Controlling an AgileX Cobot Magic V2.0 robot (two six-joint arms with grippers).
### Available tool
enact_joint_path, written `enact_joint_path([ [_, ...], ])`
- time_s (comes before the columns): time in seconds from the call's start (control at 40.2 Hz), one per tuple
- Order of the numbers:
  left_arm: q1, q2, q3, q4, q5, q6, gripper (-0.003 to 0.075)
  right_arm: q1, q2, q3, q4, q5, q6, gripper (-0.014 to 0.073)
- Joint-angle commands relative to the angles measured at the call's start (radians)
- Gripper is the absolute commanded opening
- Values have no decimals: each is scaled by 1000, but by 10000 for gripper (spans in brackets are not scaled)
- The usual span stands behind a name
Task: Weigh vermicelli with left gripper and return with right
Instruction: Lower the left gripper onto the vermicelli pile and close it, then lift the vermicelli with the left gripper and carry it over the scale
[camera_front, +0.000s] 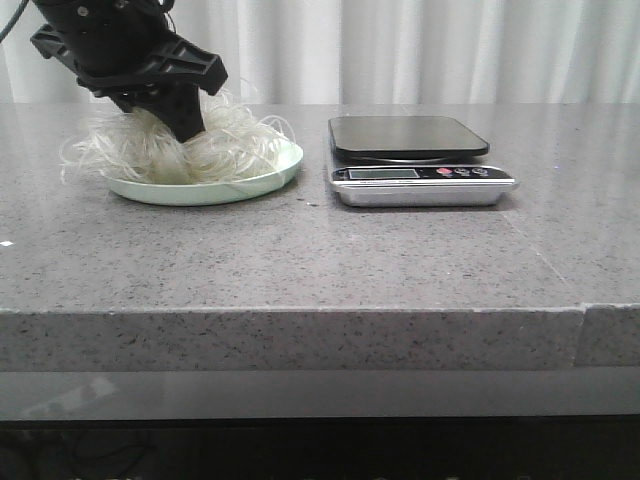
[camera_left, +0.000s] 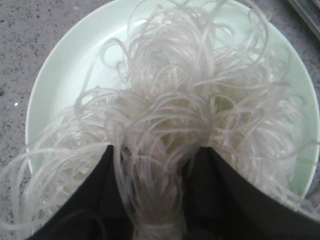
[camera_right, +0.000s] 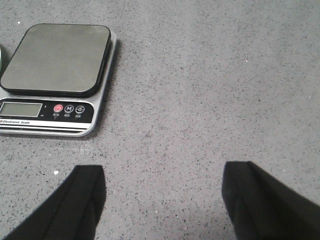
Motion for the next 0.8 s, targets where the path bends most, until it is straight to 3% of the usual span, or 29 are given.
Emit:
enact_joint_path([
  [0.0,-4,-35,-27,0,4,1,162,-5,3,-33,-2,-62,-5,598],
  [0.199,-4,-51,-65,0,59,1,156,-5,3,-33,-2,-62,-5,598],
  [0.498,-11,-63,-246,-4,198,1,156,-5,3,-33,-2,-61,-5,598],
  [0.771,-58,-63,-447,-5,185,1,156,-5,3,-33,-2,-61,-5,598],
])
